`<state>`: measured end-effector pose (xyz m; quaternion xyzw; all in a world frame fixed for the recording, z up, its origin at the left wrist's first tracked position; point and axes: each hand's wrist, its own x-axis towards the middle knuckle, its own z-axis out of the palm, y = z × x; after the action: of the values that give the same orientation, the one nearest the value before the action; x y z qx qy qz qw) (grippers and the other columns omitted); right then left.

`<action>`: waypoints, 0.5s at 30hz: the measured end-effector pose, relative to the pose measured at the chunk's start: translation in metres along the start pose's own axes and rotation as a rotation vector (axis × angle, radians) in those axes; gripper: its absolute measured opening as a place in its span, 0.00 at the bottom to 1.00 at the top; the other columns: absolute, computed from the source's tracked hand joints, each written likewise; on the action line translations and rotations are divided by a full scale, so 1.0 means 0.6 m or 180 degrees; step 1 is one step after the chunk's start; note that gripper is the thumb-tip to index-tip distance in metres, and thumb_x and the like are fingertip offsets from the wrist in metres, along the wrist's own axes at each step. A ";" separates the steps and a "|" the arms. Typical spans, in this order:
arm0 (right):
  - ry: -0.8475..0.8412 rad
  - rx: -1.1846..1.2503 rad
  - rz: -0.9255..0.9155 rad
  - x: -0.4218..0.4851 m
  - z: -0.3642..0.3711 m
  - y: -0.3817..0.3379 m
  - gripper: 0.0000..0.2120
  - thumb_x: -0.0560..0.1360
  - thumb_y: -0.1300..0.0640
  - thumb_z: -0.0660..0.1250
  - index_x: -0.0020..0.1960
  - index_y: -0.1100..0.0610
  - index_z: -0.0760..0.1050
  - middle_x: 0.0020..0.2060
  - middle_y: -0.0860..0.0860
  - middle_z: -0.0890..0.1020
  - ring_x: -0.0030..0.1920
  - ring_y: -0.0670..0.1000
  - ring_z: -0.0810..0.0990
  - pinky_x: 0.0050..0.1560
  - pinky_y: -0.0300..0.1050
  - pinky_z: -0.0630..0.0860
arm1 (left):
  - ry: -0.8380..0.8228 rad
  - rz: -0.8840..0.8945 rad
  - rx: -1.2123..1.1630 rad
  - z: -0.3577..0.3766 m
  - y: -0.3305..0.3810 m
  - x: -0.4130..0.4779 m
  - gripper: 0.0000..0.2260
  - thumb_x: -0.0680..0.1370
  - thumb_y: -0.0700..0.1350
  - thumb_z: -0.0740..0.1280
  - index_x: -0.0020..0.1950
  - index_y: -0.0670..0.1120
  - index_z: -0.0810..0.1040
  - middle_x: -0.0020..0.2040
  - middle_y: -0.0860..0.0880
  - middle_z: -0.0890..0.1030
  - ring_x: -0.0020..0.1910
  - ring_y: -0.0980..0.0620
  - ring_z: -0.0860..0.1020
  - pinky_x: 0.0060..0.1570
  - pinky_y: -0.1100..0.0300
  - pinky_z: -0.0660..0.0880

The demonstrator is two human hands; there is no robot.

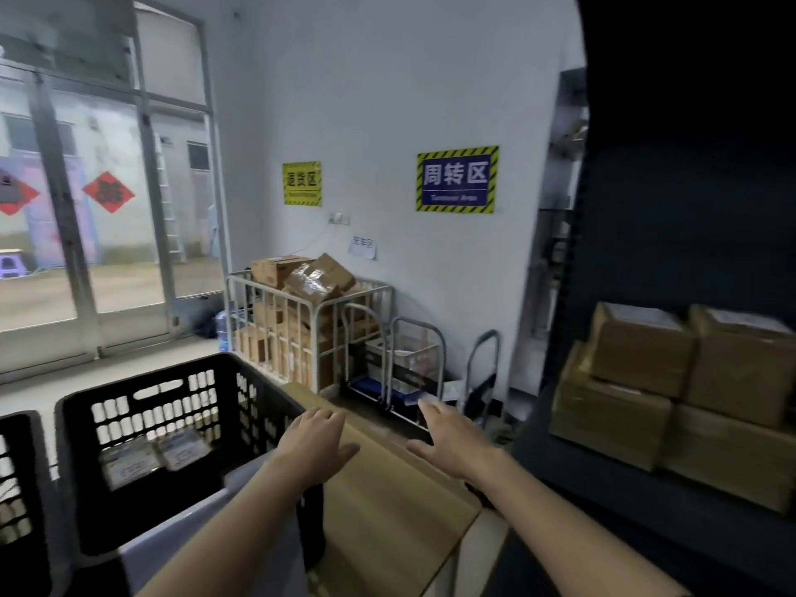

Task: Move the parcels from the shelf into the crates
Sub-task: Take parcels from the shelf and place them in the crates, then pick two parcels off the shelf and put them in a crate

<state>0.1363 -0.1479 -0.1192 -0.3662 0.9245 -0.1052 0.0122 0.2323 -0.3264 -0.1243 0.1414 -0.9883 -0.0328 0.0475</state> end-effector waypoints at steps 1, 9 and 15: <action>0.0031 0.0024 0.0060 -0.013 -0.008 0.018 0.35 0.77 0.43 0.59 0.76 0.57 0.50 0.74 0.54 0.59 0.73 0.54 0.59 0.71 0.50 0.61 | 0.0009 0.0036 -0.0001 0.001 0.019 0.003 0.26 0.78 0.58 0.58 0.72 0.46 0.61 0.70 0.47 0.68 0.71 0.46 0.63 0.68 0.53 0.63; 0.0199 0.0068 0.0424 -0.143 -0.093 0.164 0.33 0.79 0.45 0.58 0.76 0.56 0.48 0.76 0.53 0.55 0.75 0.53 0.54 0.72 0.50 0.58 | 0.0138 0.0452 -0.0172 -0.006 0.214 0.025 0.25 0.78 0.57 0.59 0.71 0.46 0.63 0.69 0.47 0.68 0.71 0.47 0.63 0.67 0.55 0.63; 0.0327 0.0098 0.0769 -0.240 -0.135 0.274 0.34 0.79 0.44 0.57 0.77 0.56 0.47 0.76 0.52 0.52 0.76 0.53 0.52 0.73 0.50 0.56 | 0.0194 0.0730 -0.0254 -0.002 0.356 0.028 0.22 0.77 0.55 0.60 0.67 0.46 0.67 0.66 0.47 0.72 0.68 0.47 0.66 0.66 0.54 0.64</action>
<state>0.1226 0.0818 -0.0812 -0.2460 0.9596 -0.1357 -0.0170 0.1573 -0.1263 -0.1051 0.0264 -0.9940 -0.0621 0.0865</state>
